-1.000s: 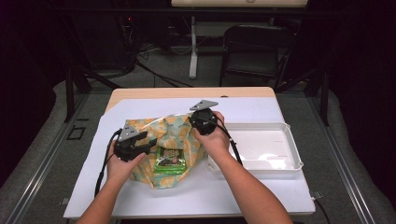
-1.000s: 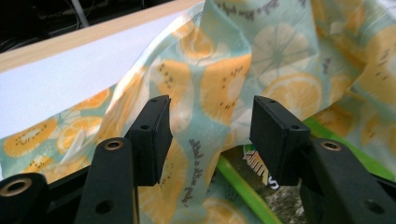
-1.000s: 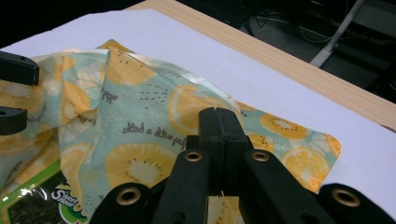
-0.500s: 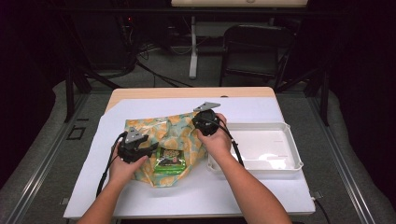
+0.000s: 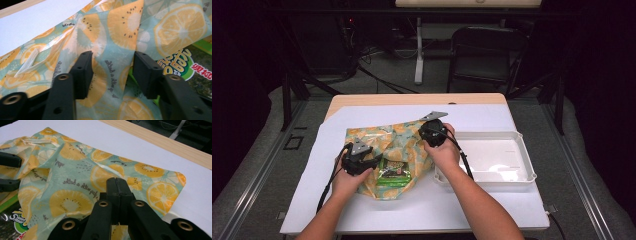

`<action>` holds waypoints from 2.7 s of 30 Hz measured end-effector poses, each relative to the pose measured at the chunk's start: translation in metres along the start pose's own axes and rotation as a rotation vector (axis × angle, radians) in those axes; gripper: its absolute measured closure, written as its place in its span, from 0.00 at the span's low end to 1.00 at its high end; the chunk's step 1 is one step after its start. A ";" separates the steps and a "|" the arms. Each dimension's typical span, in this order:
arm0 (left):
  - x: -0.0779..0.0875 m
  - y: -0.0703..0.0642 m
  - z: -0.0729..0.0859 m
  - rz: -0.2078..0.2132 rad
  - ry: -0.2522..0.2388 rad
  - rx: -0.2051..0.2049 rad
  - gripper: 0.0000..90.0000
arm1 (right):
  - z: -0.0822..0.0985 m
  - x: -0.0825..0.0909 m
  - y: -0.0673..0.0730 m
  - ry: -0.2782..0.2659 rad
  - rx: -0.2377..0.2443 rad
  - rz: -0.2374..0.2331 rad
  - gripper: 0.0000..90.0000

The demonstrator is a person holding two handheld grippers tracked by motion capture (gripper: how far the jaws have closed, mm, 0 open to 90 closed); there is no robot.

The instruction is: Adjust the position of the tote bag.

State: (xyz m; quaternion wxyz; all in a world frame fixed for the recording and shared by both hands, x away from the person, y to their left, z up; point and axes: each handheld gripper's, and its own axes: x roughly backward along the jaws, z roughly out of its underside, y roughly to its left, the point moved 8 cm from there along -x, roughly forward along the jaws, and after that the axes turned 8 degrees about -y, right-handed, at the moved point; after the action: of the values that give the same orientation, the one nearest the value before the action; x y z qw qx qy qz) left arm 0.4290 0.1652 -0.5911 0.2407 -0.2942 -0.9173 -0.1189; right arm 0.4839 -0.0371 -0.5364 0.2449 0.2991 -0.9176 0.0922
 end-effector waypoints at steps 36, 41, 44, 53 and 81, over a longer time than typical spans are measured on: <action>0.036 0.014 -0.044 -0.016 -0.162 0.025 1.00 | -0.004 0.017 -0.010 -0.035 0.003 0.024 1.00; 0.037 0.019 -0.051 -0.028 -0.168 0.038 1.00 | -0.006 0.019 -0.014 -0.045 -0.013 0.028 1.00; 0.035 0.025 -0.056 -0.041 -0.158 0.043 1.00 | -0.006 0.017 -0.015 -0.047 -0.017 0.034 1.00; 0.009 0.043 -0.052 -0.059 -0.068 0.071 1.00 | -0.001 0.003 -0.023 -0.029 -0.058 0.057 1.00; -0.015 0.049 -0.020 -0.039 0.010 0.128 1.00 | 0.006 -0.001 -0.023 0.012 -0.049 0.075 0.79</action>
State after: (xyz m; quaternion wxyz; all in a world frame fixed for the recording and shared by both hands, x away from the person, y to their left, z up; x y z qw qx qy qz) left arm 0.4762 0.1895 -0.5776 0.2613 -0.2599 -0.9273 -0.0660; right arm 0.4963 -0.0572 -0.5413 0.2539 0.2581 -0.9287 0.0803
